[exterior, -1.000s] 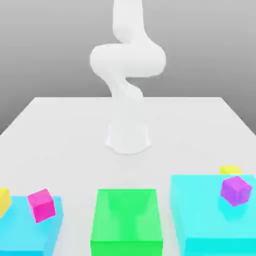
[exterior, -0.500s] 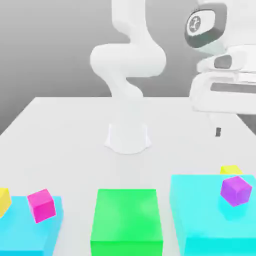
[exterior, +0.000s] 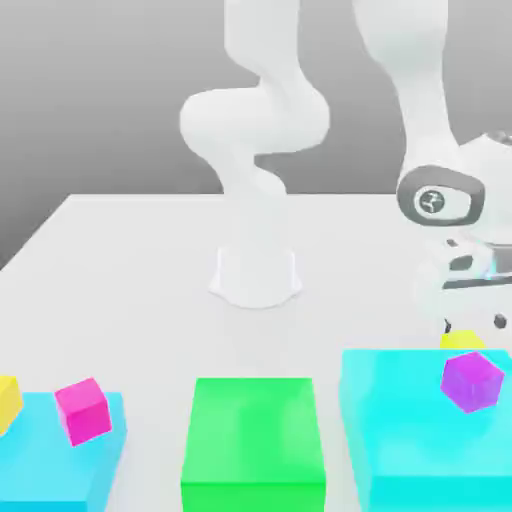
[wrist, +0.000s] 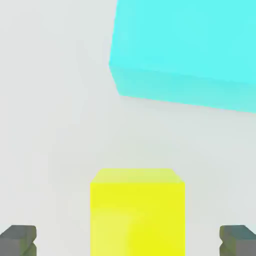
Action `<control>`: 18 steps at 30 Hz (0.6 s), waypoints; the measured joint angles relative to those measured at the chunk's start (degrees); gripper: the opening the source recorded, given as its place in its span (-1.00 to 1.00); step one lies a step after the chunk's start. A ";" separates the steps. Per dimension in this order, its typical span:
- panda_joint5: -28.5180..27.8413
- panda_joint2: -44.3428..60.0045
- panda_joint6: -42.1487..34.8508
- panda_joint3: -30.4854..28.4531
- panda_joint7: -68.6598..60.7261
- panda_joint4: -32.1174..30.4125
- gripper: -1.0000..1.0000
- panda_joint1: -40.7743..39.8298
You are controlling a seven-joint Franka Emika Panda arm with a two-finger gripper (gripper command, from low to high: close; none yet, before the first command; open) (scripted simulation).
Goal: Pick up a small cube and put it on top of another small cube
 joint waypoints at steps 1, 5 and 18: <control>-2.05 1.20 0.71 -2.04 1.56 0.40 0.00 1.61; -9.72 5.70 3.42 -9.81 7.38 1.88 -1.00 7.74; 1.44 -0.72 -0.22 0.82 -1.06 -0.26 -1.00 -0.50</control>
